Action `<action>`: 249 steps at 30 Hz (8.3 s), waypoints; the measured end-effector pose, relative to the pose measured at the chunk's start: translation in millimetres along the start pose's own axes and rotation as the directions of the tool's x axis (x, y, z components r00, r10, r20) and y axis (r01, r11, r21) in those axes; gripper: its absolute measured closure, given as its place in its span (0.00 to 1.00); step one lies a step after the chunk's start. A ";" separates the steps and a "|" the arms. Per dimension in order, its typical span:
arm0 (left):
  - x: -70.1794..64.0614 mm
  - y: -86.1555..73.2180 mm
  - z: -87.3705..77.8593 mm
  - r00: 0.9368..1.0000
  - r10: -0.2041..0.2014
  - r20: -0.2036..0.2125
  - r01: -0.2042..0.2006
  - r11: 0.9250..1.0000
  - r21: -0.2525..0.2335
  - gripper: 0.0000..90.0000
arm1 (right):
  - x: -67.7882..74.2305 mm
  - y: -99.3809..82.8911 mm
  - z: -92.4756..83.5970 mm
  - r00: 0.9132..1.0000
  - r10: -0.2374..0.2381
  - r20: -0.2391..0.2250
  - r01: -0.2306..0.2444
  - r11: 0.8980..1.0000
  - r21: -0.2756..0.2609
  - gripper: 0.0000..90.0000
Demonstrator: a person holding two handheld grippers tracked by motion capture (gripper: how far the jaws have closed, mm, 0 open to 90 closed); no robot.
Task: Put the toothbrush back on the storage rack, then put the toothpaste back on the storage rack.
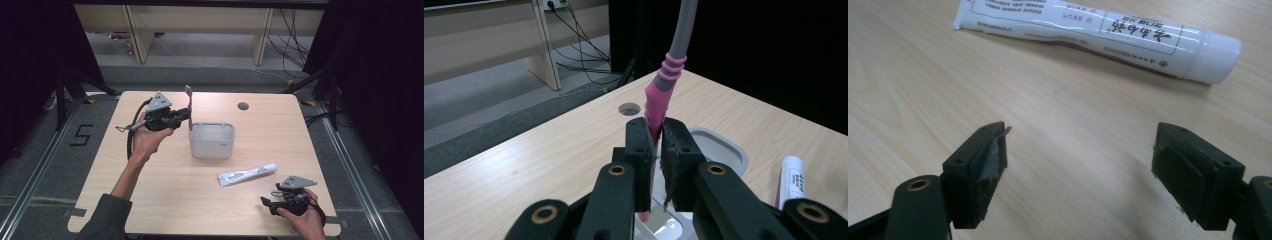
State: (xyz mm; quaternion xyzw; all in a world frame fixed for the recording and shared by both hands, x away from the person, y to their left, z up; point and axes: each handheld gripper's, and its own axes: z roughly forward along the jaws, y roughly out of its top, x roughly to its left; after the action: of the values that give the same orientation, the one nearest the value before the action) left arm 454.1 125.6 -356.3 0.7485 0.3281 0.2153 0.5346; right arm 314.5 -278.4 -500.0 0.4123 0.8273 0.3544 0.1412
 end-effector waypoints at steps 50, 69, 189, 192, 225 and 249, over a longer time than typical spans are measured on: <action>7.4 -42.6 35.8 0.997 -0.066 -0.033 0.068 0.996 0.050 0.91 | 0.8 0.1 0.1 1.000 -0.002 -0.008 0.002 1.000 0.003 0.25; 7.7 -57.3 42.7 0.997 -0.061 -0.041 0.064 0.995 0.076 0.91 | 0.3 0.2 0.8 1.000 -0.015 -0.010 0.015 1.000 0.006 0.25; -45.0 -160.2 -80.1 0.995 -0.095 0.007 0.091 0.971 0.219 0.18 | 1.2 1.8 -0.3 1.000 -0.011 -0.009 0.011 1.000 -0.008 0.26; -46.5 -163.7 -82.1 0.995 -0.102 0.014 0.097 0.970 0.224 0.18 | 0.4 1.7 -1.0 1.000 -0.023 -0.003 0.023 1.000 -0.011 0.26; -75.0 -195.4 -108.5 0.994 -0.081 0.068 0.058 0.954 0.295 0.18 | 0.9 0.3 -2.3 0.999 0.000 -0.042 0.000 1.000 0.000 0.26; -83.3 -202.0 -109.9 0.999 0.003 0.047 -0.019 0.933 0.359 0.18 | 12.7 25.7 1.1 0.982 -0.187 -0.004 0.187 0.982 -0.034 0.28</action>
State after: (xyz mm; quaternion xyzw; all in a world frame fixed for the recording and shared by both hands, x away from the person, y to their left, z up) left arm 269.8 181.0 -507.2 0.8402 0.3455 0.1377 0.3947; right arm 322.1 -257.5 -481.9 0.3290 0.8569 0.3548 0.1777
